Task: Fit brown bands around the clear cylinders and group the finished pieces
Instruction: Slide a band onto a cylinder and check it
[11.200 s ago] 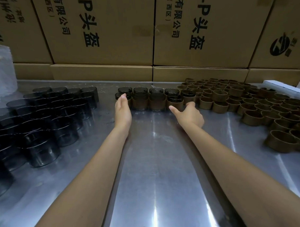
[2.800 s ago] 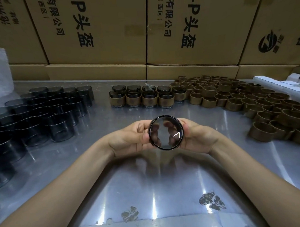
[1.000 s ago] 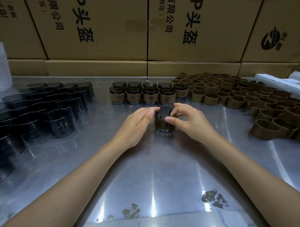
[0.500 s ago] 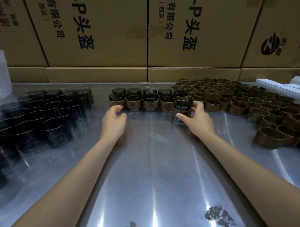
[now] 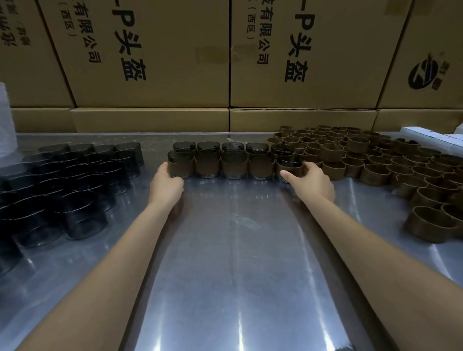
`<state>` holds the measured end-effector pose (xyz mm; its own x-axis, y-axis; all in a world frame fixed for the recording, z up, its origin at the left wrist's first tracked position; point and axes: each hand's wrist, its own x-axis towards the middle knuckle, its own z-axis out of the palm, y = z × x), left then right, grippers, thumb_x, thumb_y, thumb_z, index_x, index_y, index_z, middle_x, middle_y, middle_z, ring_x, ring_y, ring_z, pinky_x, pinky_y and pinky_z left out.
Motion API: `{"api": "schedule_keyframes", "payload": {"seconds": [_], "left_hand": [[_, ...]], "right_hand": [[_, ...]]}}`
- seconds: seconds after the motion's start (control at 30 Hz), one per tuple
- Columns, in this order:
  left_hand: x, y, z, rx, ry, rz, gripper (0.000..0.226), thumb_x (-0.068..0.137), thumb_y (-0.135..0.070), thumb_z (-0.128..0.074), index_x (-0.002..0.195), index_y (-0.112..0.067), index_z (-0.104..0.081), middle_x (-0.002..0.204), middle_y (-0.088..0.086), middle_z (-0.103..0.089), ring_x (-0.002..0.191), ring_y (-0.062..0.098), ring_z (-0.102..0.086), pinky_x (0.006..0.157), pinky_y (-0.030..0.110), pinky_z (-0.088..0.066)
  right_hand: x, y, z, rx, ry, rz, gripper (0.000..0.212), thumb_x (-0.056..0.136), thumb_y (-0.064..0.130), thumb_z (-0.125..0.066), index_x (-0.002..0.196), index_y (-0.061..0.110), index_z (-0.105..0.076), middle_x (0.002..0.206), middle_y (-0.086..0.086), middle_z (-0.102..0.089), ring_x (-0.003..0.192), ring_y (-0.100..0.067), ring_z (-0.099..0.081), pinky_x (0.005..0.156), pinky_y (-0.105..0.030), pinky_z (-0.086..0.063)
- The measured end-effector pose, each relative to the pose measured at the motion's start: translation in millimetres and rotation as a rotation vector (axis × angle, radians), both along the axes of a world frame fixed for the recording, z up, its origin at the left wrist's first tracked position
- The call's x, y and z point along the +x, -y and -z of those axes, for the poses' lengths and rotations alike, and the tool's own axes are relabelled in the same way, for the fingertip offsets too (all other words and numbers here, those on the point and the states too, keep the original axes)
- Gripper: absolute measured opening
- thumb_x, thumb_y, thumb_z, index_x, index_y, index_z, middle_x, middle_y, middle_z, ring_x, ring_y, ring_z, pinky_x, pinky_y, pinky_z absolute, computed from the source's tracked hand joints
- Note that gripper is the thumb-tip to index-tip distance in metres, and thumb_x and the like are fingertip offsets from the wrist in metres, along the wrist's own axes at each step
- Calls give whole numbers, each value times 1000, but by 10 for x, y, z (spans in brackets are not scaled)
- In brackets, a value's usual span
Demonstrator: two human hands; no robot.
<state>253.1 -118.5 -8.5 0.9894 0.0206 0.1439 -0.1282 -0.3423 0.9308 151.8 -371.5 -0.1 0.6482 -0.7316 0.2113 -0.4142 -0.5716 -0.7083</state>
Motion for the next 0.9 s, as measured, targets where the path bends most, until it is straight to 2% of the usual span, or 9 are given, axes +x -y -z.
{"api": "schedule_keyframes", "payload": {"seconds": [0.13, 0.23, 0.37, 0.5, 0.57, 0.63, 0.73, 0.83, 0.9], "left_hand": [[68, 1, 18, -12, 1, -2, 54, 86, 2, -47, 136, -17, -47, 105, 3, -58, 92, 26, -63, 92, 47, -53], [73, 7, 27, 0, 20, 13, 52, 87, 1, -48, 136, -16, -48, 111, 5, -60, 95, 27, -64, 92, 47, -53], [42, 10, 33, 7, 36, 5, 54, 87, 1, -48, 139, -15, -45, 108, 4, -59, 97, 29, -64, 91, 47, -53], [-40, 17, 1, 31, 60, -41, 52, 89, -1, -48, 139, -14, -45, 129, 8, -57, 109, 29, -60, 98, 44, -48], [-108, 17, -18, 65, 99, -65, 50, 90, -1, -49, 139, -11, -45, 139, 8, -49, 119, 27, -54, 105, 34, -41], [-184, 10, -25, 112, 147, -87, 44, 91, -1, -48, 134, -11, -49, 139, 7, -44, 122, 24, -49, 98, 24, -36], [-316, -29, -25, 182, 207, -87, 34, 90, -2, -48, 119, -13, -59, 132, 6, -44, 113, 21, -52, 87, 19, -32], [-476, -85, -11, 290, 325, -45, 24, 90, -6, -50, 109, -14, -63, 125, 3, -45, 117, 19, -47, 86, 20, -30], [-615, -143, -2, 425, 445, -11, 21, 89, -7, -52, 106, -13, -62, 125, 2, -45, 121, 20, -42, 86, 23, -31]], "right_hand": [[33, 18, -6, -32, -26, 4, 67, 87, 54, -60, 142, 19, -43, 134, -6, -57, 121, -29, -54, 85, -37, -48], [57, 28, -4, -62, -51, 19, 66, 88, 56, -58, 141, 20, -44, 132, -7, -59, 121, -29, -54, 85, -36, -47], [67, 28, -2, -76, -82, 33, 67, 88, 57, -56, 142, 18, -43, 133, -8, -58, 121, -30, -54, 84, -36, -47], [41, 52, 17, 36, 19, 21, 70, 90, 54, -55, 144, 14, -36, 136, -7, -55, 122, -29, -53, 87, -37, -46], [8, 55, 12, 106, 108, 13, 64, 93, 48, -54, 143, 13, -35, 136, -6, -54, 120, -26, -54, 83, -33, -42], [-39, 40, 5, 136, 163, -4, 62, 94, 45, -54, 143, 12, -35, 138, -6, -51, 121, -25, -52, 86, -32, -42], [-127, -22, 4, 158, 216, -64, 59, 96, 42, -52, 143, 11, -33, 140, -8, -48, 122, -25, -51, 96, -36, -43], [-251, -87, 11, 203, 252, -131, 52, 100, 39, -42, 143, 11, -32, 138, -8, -47, 117, -26, -55, 101, -45, -45], [-359, -131, 18, 233, 273, -160, 48, 101, 37, -39, 142, 12, -33, 135, -7, -48, 113, -26, -57, 99, -45, -46]]}}
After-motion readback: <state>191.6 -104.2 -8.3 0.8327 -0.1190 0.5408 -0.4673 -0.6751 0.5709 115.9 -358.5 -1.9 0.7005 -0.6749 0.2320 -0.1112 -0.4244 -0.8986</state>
